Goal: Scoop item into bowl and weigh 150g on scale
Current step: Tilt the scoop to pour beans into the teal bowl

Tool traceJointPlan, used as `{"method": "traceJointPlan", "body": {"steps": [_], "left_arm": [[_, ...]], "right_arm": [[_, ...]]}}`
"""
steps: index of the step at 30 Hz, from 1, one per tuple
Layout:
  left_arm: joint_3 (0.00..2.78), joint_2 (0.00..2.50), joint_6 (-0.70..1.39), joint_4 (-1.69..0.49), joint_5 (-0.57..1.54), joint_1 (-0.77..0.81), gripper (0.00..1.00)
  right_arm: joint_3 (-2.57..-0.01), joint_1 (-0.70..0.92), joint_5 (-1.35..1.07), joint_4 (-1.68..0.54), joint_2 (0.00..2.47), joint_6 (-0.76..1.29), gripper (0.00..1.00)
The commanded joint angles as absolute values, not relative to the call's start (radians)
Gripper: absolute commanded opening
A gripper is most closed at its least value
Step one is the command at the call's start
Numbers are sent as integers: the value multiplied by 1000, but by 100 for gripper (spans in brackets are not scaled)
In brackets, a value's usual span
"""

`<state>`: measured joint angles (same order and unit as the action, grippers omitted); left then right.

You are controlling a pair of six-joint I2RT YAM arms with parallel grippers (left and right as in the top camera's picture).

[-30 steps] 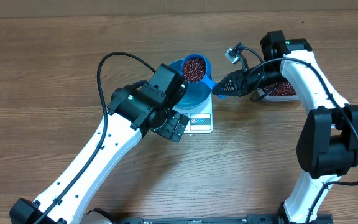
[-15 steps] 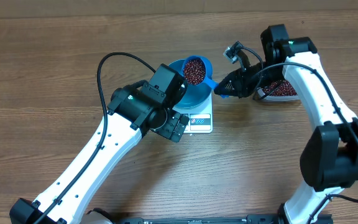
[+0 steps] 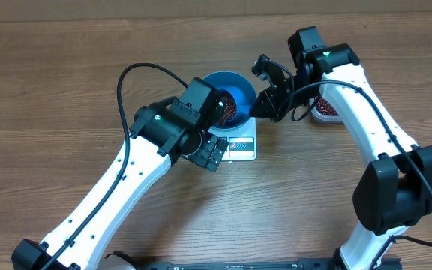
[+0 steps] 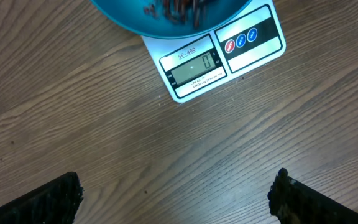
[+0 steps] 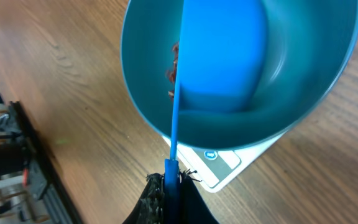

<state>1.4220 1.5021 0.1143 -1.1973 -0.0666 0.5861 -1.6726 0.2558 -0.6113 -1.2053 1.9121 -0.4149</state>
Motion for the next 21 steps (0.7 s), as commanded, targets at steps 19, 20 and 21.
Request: {"method": "traceJointPlan", "body": {"steps": [19, 20, 21], "left_arm": [[1424, 1505, 131, -1197, -59, 583, 100], [1424, 1505, 131, -1197, -59, 583, 100], [1424, 1505, 131, -1197, -59, 583, 100]], "right_arm": [[-1794, 274, -531, -1156, 1874, -290, 4], [-1800, 274, -531, -1157, 1874, -290, 4], [-1806, 274, -531, -1156, 1874, -290, 4]]}}
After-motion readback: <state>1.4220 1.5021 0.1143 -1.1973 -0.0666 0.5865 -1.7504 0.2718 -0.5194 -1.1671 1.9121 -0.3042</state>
